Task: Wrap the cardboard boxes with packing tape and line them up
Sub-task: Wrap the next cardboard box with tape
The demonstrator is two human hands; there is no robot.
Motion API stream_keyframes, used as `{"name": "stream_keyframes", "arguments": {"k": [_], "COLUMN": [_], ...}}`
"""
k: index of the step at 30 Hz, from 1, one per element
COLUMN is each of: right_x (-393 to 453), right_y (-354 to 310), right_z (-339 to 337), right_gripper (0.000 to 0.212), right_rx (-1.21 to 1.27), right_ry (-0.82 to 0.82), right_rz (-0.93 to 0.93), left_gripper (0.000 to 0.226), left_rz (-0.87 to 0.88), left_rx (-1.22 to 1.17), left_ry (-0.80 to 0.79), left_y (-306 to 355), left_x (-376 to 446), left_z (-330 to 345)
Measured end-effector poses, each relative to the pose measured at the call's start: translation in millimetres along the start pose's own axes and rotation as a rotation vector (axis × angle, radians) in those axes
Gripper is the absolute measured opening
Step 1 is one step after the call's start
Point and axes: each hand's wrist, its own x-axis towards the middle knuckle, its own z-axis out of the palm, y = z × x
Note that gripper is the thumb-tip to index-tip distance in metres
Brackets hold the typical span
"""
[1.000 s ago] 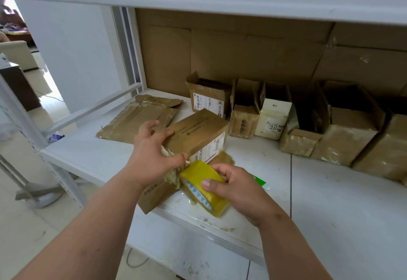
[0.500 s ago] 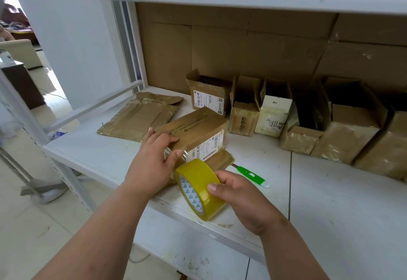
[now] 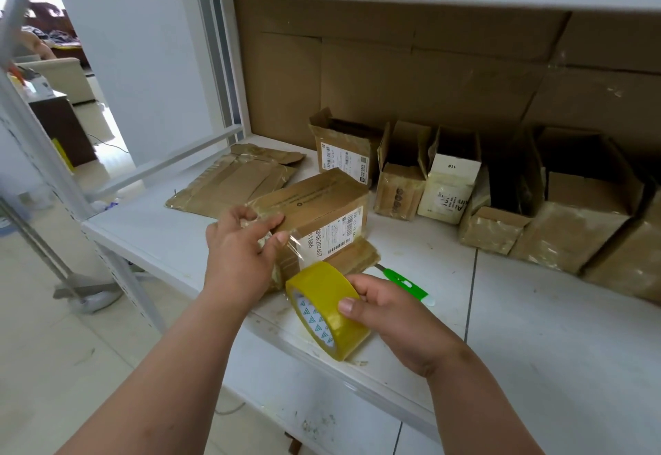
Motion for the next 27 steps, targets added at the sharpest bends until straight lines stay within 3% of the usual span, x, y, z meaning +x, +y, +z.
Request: {"name": "stream_keyframes", "arguments": {"k": [2, 5, 8, 10, 12, 13, 15, 17, 19, 23, 27], "right_x": [1, 1, -1, -3, -1, 3, 15, 23, 30, 38, 37], "right_y": [0, 1, 1, 0, 0, 2, 12, 23, 34, 33, 24], "right_z": [-2, -7, -14, -20, -27, -31, -41, -46, -49, -53, -62], "right_gripper": [0.035, 0.031, 0.024, 0.025, 0.022, 0.02, 0.025, 0.039, 0.043, 0.031, 0.026], "right_rx": [0.007, 0.037, 0.03, 0.034, 0.015, -0.068, -0.468, -0.896, -1.136, -1.245, -1.162], "right_ry": [0.009, -0.003, -0.041, -0.054, 0.063, 0.182, 0.433, 0.492, 0.477, 0.488, 0.587], "right_rz": [-0.004, 0.007, 0.028, 0.035, 0.047, 0.057, 0.116, 0.223, 0.297, 0.323, 0.312], "left_gripper": [0.034, 0.043, 0.073, 0.08, 0.076, 0.073, 0.071, 0.071, 0.07, 0.074, 0.081], "left_rz": [-0.086, -0.296, -0.41, -0.428, -0.432, -0.431, -0.426, -0.424, -0.423, -0.428, -0.437], "left_rx": [-0.056, -0.28, -0.49, -0.523, -0.515, -0.501, -0.489, -0.514, -0.544, -0.666, -0.725], "left_ry": [-0.021, -0.24, -0.391, -0.361, -0.291, -0.262, -0.223, -0.2, -0.207, -0.253, -0.242], "left_y": [6, 16, 19, 18, 18, 20, 21, 23, 26, 28, 26], "left_x": [-6, -14, -23, -26, -27, -28, -29, -32, -33, -37, -36], "left_z": [-3, -12, -16, -13, -7, -5, -1, 1, 2, 1, 3]}}
